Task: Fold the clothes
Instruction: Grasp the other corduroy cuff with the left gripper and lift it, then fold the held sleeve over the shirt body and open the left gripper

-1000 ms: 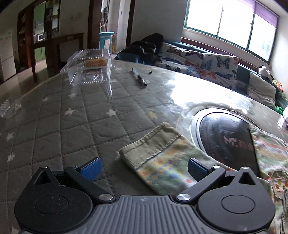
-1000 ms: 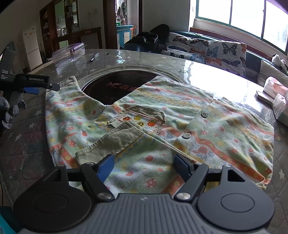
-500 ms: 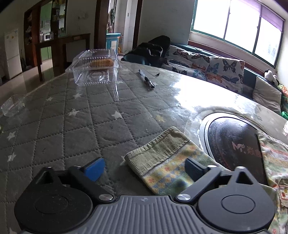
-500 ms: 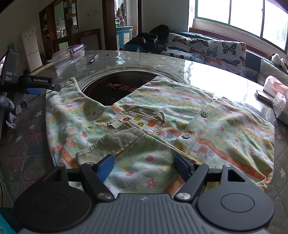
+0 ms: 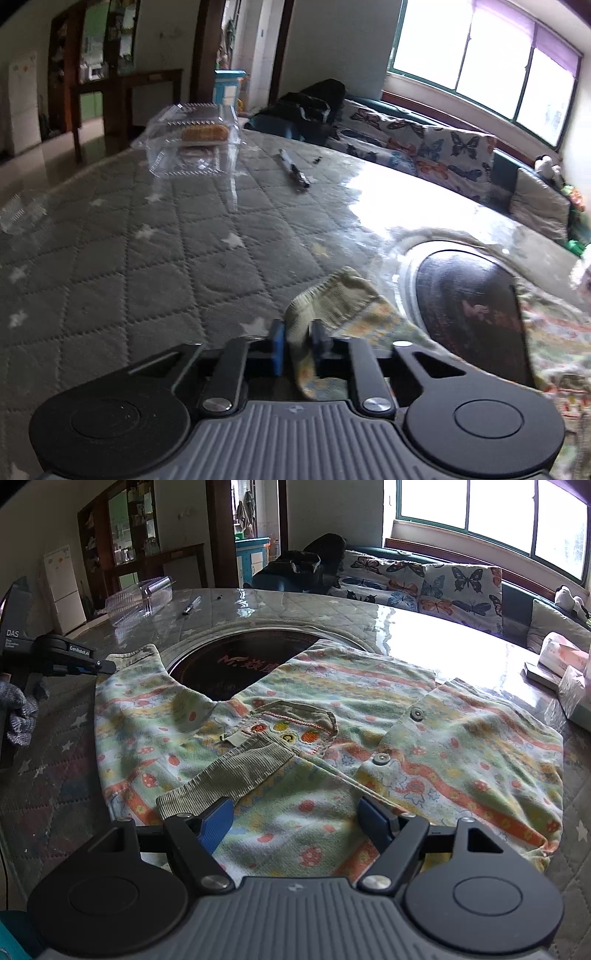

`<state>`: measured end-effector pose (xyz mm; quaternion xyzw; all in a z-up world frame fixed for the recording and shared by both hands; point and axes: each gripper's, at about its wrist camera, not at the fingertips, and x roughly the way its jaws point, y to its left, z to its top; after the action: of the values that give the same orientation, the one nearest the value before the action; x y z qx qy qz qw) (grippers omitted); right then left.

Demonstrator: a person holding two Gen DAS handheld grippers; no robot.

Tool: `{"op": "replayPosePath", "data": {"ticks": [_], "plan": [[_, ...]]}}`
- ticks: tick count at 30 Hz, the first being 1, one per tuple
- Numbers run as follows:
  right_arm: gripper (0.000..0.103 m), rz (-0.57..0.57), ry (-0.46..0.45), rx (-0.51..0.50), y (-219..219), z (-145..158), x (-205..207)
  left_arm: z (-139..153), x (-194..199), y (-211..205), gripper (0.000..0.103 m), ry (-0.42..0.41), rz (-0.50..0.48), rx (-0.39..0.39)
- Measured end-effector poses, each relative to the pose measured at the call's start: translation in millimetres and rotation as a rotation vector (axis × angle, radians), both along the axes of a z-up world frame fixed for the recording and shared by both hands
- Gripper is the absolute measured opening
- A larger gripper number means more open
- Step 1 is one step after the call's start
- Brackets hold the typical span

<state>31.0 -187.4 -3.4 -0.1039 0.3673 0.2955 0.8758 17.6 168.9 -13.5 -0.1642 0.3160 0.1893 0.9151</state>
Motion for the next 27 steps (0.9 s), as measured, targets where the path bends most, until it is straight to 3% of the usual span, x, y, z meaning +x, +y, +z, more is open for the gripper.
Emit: {"op": "replayPosePath", "data": {"ticks": [5,13,19,27], "plan": [[0.076,-0.014,-0.015,0.024,-6.0,5.9,-0.8,22.9,-7.7,-23.7,0.010,-0.072,-0.111,-0.079],[0.075,-0.091,-0.052,0.083,-38.0,23.2,-2.5,61.6,-8.0,-105.1,0.010,-0.157,-0.441,-0.209],[0.071,-0.177,-0.076,0.105,-73.7,32.0,-6.9,71.4,-5.9,-166.7,0.010,-0.162,-0.660,-0.264],[0.066,-0.287,-0.073,0.142,-113.9,34.2,-9.9,63.4,-6.0,-221.9,0.010,-0.120,-0.853,-0.288]]}}
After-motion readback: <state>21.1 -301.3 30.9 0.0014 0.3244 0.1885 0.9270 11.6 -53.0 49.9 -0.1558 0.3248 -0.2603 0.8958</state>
